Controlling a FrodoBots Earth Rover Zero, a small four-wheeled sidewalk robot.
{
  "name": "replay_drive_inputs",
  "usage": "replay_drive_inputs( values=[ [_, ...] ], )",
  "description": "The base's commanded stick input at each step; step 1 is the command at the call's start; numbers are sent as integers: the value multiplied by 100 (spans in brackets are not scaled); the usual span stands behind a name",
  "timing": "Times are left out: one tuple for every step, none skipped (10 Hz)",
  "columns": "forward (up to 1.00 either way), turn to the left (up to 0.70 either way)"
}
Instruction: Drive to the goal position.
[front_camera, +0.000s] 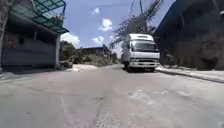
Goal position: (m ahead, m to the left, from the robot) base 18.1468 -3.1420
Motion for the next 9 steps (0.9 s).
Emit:
replay_drive_inputs(
  values=[
    [100,8],
    [100,8],
    [100,8],
    [100,8],
    [100,8],
    [100,8],
    [100,8],
    [100,0],
    [100,-32]
  ],
)
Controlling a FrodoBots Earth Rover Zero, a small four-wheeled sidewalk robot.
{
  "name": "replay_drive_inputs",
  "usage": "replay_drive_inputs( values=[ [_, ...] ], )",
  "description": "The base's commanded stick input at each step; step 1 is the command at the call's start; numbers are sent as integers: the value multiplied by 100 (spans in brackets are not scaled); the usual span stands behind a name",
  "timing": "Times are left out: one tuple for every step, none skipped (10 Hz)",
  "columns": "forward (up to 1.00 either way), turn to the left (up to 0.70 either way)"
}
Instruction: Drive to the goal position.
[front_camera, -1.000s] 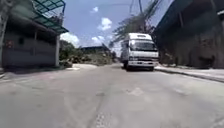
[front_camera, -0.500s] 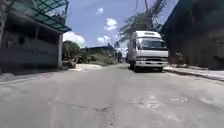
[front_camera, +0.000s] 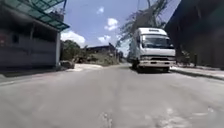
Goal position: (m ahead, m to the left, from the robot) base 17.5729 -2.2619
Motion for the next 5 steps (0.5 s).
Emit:
replay_drive_inputs(
  values=[
    [100,-32],
    [100,-13],
    [100,8],
    [100,8],
    [100,8]
  ],
)
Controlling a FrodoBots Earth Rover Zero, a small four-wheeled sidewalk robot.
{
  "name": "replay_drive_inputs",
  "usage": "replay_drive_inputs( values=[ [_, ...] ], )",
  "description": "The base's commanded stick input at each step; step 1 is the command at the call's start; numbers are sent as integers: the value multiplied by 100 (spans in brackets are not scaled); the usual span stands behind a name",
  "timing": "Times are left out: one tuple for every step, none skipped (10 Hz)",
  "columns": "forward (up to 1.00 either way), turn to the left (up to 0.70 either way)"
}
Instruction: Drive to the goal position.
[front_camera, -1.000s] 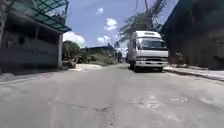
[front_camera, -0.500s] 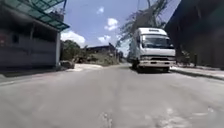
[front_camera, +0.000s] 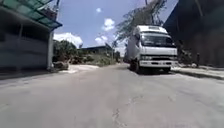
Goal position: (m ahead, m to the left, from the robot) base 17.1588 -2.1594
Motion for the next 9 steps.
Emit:
replay_drive_inputs(
  values=[
    [100,8],
    [100,8],
    [100,8],
    [100,8],
    [100,8],
    [100,8],
    [100,8],
    [100,8],
    [100,8]
  ],
)
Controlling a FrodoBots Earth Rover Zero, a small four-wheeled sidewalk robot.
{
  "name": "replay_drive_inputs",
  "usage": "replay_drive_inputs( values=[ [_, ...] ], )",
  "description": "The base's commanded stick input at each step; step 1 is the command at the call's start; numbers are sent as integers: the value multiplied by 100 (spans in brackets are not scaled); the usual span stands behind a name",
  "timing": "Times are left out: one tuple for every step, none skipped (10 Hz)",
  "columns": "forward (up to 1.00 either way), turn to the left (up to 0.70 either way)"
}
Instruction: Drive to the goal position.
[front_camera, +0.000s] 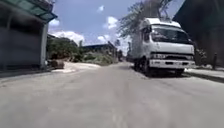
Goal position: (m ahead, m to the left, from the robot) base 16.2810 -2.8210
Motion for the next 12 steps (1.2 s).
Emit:
replay_drive_inputs(
  values=[
    [100,8],
    [100,8],
    [100,8],
    [100,8],
    [100,-20],
    [100,-32],
    [100,-21],
    [100,6],
    [100,8],
    [100,8],
    [100,8],
    [100,8]
  ],
)
